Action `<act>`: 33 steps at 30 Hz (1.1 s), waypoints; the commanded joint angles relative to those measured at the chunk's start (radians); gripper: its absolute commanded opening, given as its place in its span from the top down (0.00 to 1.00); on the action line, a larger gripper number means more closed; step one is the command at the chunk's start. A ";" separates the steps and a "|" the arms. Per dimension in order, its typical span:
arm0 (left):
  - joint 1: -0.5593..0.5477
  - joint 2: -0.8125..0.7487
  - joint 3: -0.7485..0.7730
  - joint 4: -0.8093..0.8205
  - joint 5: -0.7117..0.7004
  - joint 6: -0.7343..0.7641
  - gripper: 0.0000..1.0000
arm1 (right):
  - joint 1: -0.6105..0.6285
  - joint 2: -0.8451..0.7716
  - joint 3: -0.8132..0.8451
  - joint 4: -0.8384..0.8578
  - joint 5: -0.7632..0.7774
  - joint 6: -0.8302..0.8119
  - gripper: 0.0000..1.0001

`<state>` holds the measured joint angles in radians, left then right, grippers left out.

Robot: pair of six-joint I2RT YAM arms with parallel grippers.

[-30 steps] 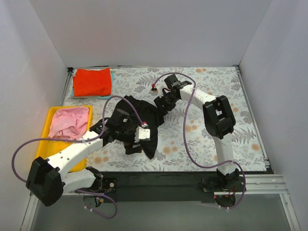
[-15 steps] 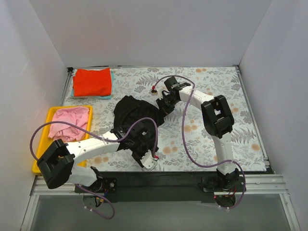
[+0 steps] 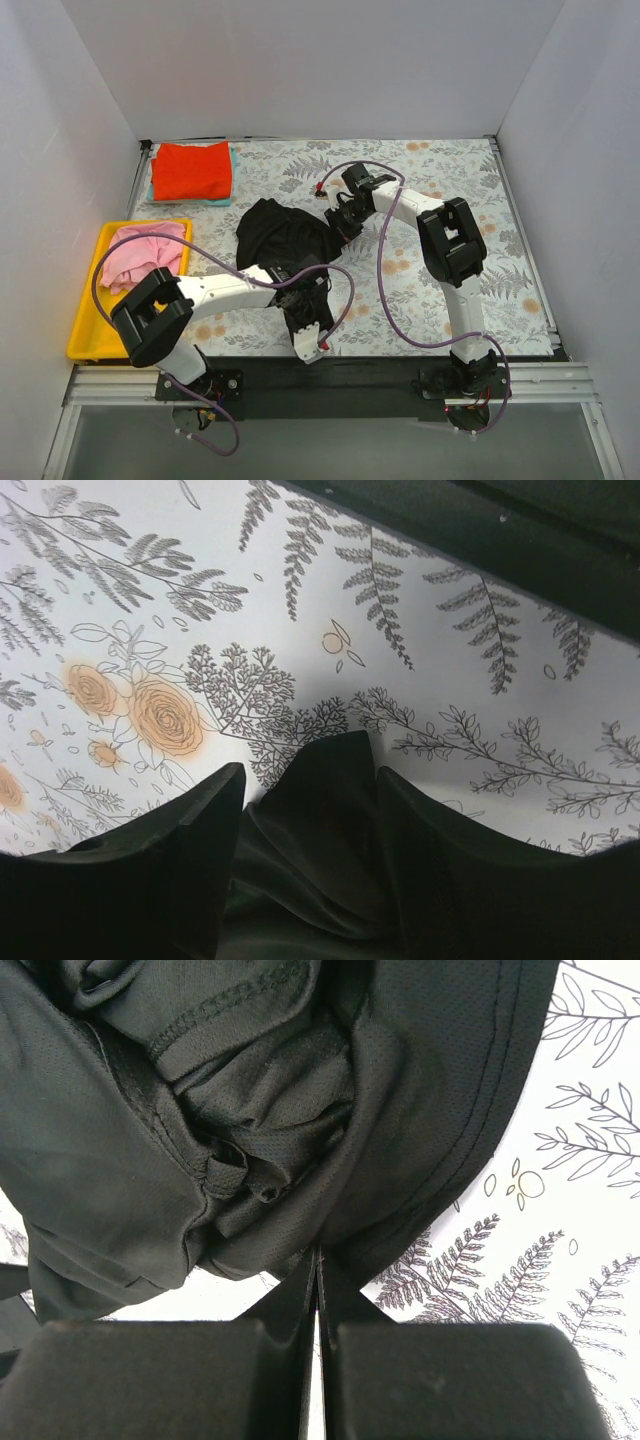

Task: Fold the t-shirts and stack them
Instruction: Flatten the tshirt out

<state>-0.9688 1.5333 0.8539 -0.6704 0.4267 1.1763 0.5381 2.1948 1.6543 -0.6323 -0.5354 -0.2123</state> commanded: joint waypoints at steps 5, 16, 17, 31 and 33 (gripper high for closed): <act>-0.007 0.073 0.069 -0.055 -0.101 0.151 0.58 | 0.000 0.002 0.001 -0.001 -0.032 0.005 0.99; -0.002 -0.025 0.220 -0.141 0.026 -0.134 1.00 | -0.065 -0.056 -0.046 -0.012 -0.011 -0.007 0.99; 0.022 -0.060 0.273 -0.147 0.052 -0.261 1.00 | -0.078 -0.085 -0.059 -0.013 -0.005 -0.013 0.99; 0.559 -0.489 0.217 0.114 0.080 -1.003 1.00 | -0.320 -0.443 -0.323 -0.127 0.058 -0.190 0.99; 0.568 -0.519 0.168 0.136 -0.024 -1.070 1.00 | -0.293 -0.440 -0.297 -0.129 0.045 -0.171 0.97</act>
<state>-0.4332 1.0470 1.0931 -0.5629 0.4858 0.2947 0.1967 1.7699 1.3437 -0.7231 -0.4805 -0.3450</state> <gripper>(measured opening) 0.025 0.019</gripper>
